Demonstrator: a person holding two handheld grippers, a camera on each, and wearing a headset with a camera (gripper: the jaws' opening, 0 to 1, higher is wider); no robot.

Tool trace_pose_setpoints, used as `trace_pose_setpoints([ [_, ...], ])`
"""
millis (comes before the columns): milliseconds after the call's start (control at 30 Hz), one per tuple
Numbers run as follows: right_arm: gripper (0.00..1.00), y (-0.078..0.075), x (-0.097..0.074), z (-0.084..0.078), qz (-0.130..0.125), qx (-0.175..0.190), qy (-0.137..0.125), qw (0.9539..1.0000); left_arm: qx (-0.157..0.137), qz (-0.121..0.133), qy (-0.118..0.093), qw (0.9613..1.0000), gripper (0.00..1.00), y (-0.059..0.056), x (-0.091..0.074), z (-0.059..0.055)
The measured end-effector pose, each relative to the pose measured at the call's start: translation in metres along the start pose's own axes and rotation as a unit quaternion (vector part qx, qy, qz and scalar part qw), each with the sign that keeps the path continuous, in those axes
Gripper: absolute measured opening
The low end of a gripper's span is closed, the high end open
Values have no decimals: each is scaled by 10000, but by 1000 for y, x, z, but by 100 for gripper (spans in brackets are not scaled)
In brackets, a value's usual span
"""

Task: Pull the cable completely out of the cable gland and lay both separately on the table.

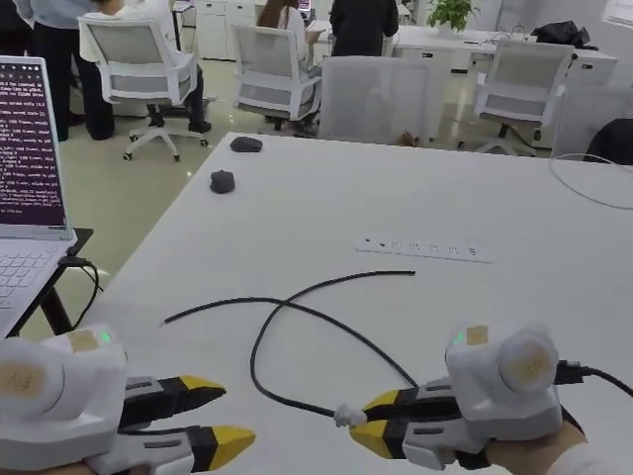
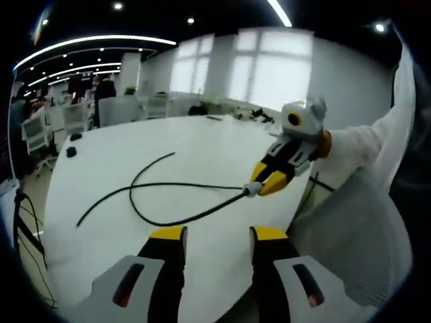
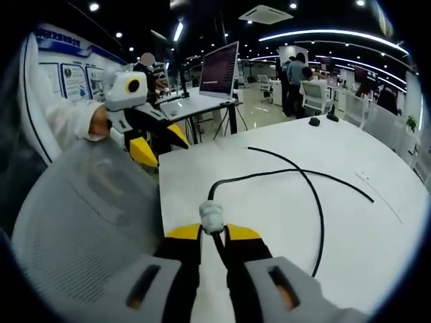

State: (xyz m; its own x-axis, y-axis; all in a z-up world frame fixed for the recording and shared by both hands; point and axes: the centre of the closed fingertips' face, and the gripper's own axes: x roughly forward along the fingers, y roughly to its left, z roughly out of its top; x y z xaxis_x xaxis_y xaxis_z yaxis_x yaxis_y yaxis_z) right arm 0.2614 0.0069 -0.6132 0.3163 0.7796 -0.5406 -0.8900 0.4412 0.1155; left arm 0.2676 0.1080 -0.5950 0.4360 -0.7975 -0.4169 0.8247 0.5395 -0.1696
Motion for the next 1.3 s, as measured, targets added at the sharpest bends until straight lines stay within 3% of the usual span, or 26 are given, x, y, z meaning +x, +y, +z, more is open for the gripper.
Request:
trace_pose_setpoints([
  [100, 10, 7, -9, 16, 78, -179, -92, 9998, 21, -121, -257, 9996, 38, -6, -1, 14],
  [167, 10, 11, -12, 24, 154, -273, -179, 9993, 79, -182, -320, 9993, 39, -9, -1, 22],
  [233, 10, 15, -16, 33, 192, -314, -248, 9990, 168, -349, -430, 9983, 41, -16, 1, 33],
  [333, 10, 24, -20, 45, 349, -361, -405, 9979, 314, -795, -661, 9941, 41, -34, 6, 53],
  [467, 10, 31, -25, 51, 435, -479, -447, 9969, 551, -1200, -674, 9890, 40, -50, 12, 61],
  [533, 10, 32, -28, 51, 419, -511, -439, 9968, 732, -1392, -499, 9863, 38, -58, 15, 59],
  [667, 10, 38, -39, 54, 470, -579, -516, 9959, 870, -1619, -528, 9815, 37, -72, 22, 60],
  [700, 10, 41, -41, 55, 487, -606, -537, 9955, 858, -1753, -604, 9789, 36, -77, 23, 64],
  [867, 10, 49, -50, 62, 615, -539, -713, 9941, 743, -1945, -791, 9749, 30, -84, 26, 72],
  [933, 10, 52, -53, 66, 683, -496, -820, 9931, 720, -2085, -921, 9710, 28, -89, 25, 77],
  [967, 10, 53, -55, 67, 726, -483, -855, 9925, 645, -2210, -1094, 9670, 27, -94, 23, 83],
  [1000, 10, 54, -57, 70, 735, -499, -932, 9917, 720, -2290, -1037, 9652, 25, -97, 21, 81],
  [1067, 10, 54, -60, 71, 806, -476, -970, 9909, 716, -2266, -1123, 9648, 23, -98, 21, 85],
  [1200, 10, 56, -62, 74, 912, -498, -1070, 9888, 788, -2490, -1370, 9555, 19, -105, 12, 95],
  [1300, 11, 61, -66, 80, 1043, -519, -1185, 9861, 685, -2574, -1499, 9522, 19, -106, 7, 102],
])
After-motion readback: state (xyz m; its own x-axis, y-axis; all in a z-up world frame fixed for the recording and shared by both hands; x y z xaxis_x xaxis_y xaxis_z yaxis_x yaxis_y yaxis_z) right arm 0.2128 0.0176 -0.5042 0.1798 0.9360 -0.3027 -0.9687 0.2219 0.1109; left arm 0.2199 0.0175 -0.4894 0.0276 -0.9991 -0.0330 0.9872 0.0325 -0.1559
